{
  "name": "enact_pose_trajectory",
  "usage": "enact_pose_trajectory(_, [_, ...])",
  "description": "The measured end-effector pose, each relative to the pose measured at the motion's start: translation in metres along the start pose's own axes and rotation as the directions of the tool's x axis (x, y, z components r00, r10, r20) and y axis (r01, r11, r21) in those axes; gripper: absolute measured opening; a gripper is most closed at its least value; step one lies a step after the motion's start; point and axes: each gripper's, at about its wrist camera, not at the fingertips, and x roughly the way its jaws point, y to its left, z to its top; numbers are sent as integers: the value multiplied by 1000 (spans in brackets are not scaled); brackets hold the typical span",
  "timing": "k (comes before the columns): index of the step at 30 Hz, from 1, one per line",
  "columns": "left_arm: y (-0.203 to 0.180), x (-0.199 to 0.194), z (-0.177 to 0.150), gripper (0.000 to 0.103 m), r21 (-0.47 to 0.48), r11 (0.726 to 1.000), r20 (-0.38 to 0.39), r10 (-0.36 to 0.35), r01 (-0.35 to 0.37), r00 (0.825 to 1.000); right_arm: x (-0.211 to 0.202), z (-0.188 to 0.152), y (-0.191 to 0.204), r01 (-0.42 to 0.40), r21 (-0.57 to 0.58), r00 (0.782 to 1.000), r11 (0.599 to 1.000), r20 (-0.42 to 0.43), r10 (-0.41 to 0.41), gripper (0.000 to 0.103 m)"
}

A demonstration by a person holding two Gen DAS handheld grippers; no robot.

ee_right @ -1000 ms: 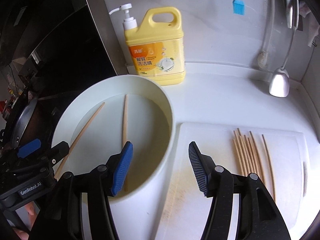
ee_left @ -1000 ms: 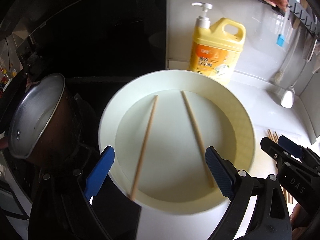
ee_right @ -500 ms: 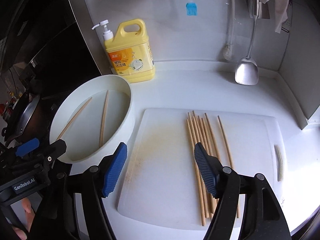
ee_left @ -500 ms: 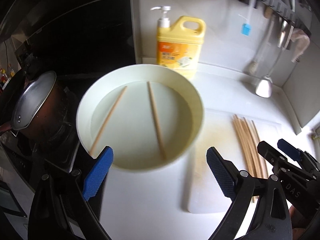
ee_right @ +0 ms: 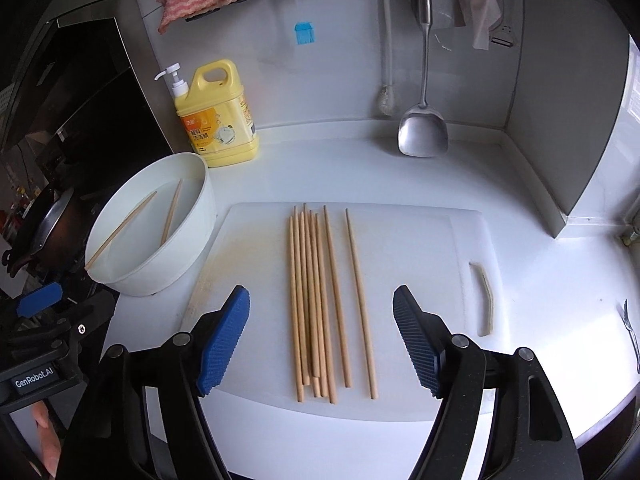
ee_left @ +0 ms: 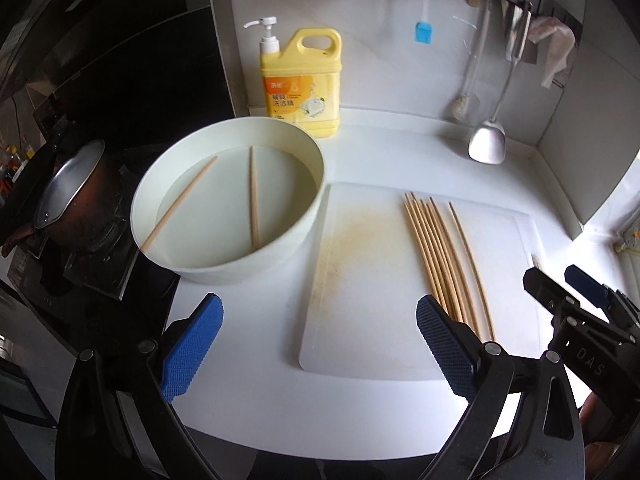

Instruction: Organize utensils

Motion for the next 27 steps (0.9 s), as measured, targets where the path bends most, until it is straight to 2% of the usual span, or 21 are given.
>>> enact_pose_trajectory(8, [-14, 5, -1, 96, 70, 997, -8, -19, 19, 1000, 0, -4, -12, 24, 48, 1000, 999, 5, -24, 72])
enact_pose_trajectory(17, [-26, 34, 7, 96, 166, 982, 26, -96, 90, 995, 25, -6, -12, 134, 72, 991, 988, -23, -133, 72])
enact_pose_trajectory(24, [-32, 65, 9, 96, 121, 985, -16, -119, 121, 993, 44, -7, -19, 142, 77, 990, 987, -36, -139, 72])
enact_pose_trajectory(27, [-34, 77, 6, 96, 94, 990, -17, -106, 108, 994, 56, -9, -24, 130, 56, 991, 990, -33, -128, 72])
